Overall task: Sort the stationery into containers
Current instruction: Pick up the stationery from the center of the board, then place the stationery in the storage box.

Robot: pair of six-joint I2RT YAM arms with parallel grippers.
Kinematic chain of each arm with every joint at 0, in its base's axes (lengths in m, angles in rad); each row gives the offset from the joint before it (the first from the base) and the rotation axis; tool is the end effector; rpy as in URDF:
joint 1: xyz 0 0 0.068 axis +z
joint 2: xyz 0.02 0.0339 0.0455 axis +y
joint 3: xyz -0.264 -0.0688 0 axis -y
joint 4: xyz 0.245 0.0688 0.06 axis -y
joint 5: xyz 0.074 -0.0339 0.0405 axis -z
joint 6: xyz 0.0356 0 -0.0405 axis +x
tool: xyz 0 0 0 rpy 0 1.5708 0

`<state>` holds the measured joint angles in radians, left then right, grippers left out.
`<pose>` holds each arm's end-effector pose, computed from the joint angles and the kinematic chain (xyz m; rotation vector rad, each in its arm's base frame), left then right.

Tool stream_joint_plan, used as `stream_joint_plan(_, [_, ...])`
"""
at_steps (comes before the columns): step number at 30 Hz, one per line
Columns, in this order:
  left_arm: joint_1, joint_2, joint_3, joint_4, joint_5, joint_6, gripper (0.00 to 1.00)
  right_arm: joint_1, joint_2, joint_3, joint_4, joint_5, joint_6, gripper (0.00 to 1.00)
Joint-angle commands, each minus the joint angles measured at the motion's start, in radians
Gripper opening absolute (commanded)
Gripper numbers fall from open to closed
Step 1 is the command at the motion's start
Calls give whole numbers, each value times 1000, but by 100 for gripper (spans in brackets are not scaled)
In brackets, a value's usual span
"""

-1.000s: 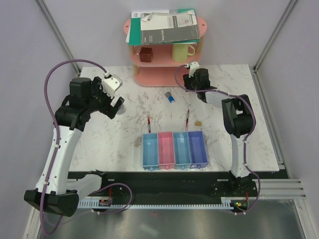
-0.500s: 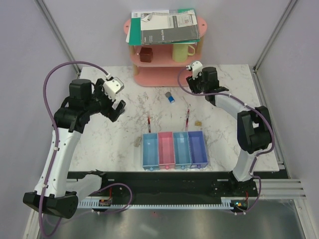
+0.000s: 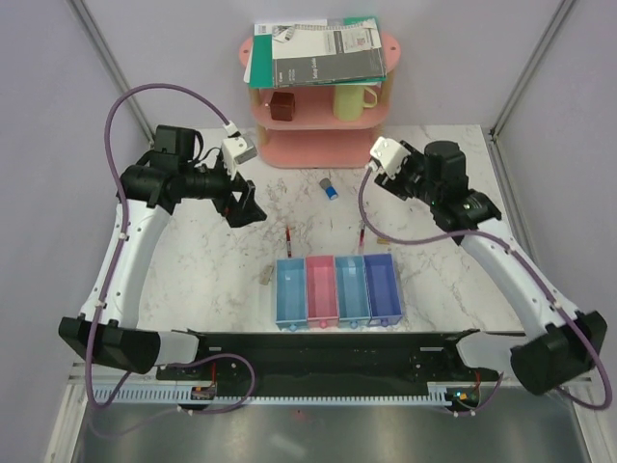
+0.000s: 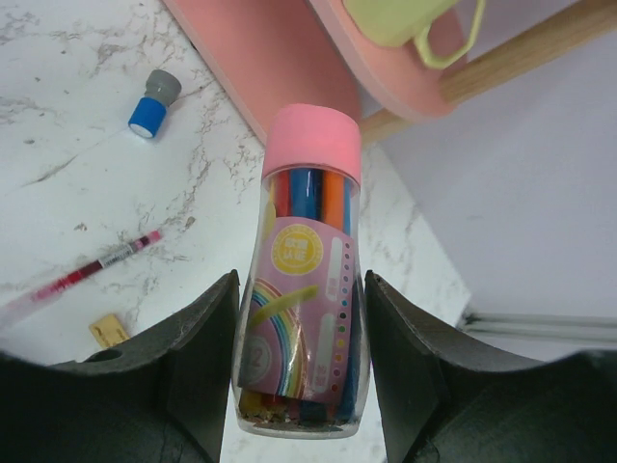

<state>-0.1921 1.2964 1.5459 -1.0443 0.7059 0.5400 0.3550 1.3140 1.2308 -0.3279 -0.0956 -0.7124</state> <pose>0.2330 -0.0688 0.4141 1.0929 1.9289 -0.6403 0.2824 0.1083 0.3645 -1.0615 1.6744 -0.1374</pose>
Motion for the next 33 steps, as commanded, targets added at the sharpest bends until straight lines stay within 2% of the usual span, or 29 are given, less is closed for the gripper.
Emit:
stream_joint_plan(1, [-6, 79, 121, -98, 268, -17, 100, 82, -172, -71, -49, 19, -206, 0])
stream_joint_plan(7, [-17, 207, 233, -114, 521, -43, 100, 223, -350, -155, -36, 135, -283, 0])
stream_joint_plan(13, [-52, 317, 315, -121, 714, -74, 100, 381, -482, -295, 114, 272, -413, 0])
stream_joint_plan(21, [-118, 443, 436, -184, 756, -28, 100, 562, -564, -456, 372, 399, -642, 0])
stream_joint_plan(28, [-173, 512, 499, -206, 800, -17, 100, 645, -585, -527, 522, 408, -758, 0])
stream_joint_plan(33, [-194, 579, 572, -211, 819, -8, 100, 706, -579, -533, 570, 464, -775, 0])
